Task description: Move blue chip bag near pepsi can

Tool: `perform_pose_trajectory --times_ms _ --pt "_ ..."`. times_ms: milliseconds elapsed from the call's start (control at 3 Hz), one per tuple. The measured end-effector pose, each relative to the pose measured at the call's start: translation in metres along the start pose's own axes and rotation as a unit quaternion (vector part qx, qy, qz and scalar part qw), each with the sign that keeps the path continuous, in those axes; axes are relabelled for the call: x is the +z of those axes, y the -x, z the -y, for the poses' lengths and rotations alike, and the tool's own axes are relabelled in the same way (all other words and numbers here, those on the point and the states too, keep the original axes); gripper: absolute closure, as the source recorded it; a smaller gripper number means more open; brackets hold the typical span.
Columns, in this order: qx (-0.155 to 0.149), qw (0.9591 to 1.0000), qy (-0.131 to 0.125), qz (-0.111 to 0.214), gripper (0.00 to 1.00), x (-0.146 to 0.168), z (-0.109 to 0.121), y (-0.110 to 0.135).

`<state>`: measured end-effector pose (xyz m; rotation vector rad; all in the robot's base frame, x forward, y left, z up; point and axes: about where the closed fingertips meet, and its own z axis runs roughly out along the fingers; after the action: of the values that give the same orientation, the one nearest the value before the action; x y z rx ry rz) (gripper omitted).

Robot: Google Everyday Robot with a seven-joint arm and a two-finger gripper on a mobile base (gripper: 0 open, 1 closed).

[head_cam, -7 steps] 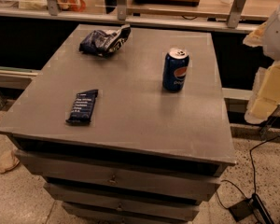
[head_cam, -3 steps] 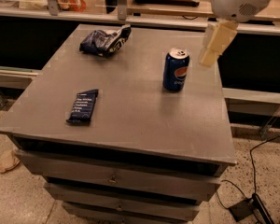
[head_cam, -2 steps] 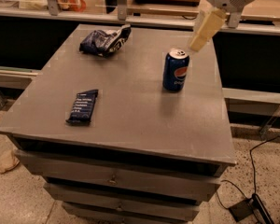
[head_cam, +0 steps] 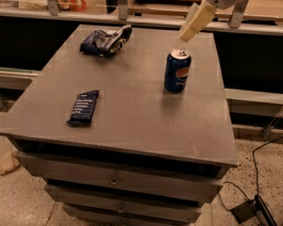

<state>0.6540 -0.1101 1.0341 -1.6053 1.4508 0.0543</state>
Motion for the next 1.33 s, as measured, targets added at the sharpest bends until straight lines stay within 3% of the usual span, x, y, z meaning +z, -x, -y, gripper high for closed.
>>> perform_pose_trajectory --times_ms 333,667,1000,1333 --pt "-0.015 0.9996 -0.015 0.018 0.0 0.012 0.006 -0.002" --pt "-0.012 0.9979 -0.055 0.033 0.0 0.035 0.025 -0.012" --pt "0.006 0.9933 -0.112 0.031 0.0 0.05 0.059 -0.021" --pt "0.012 0.9905 -0.133 0.033 0.0 0.067 0.083 -0.025"
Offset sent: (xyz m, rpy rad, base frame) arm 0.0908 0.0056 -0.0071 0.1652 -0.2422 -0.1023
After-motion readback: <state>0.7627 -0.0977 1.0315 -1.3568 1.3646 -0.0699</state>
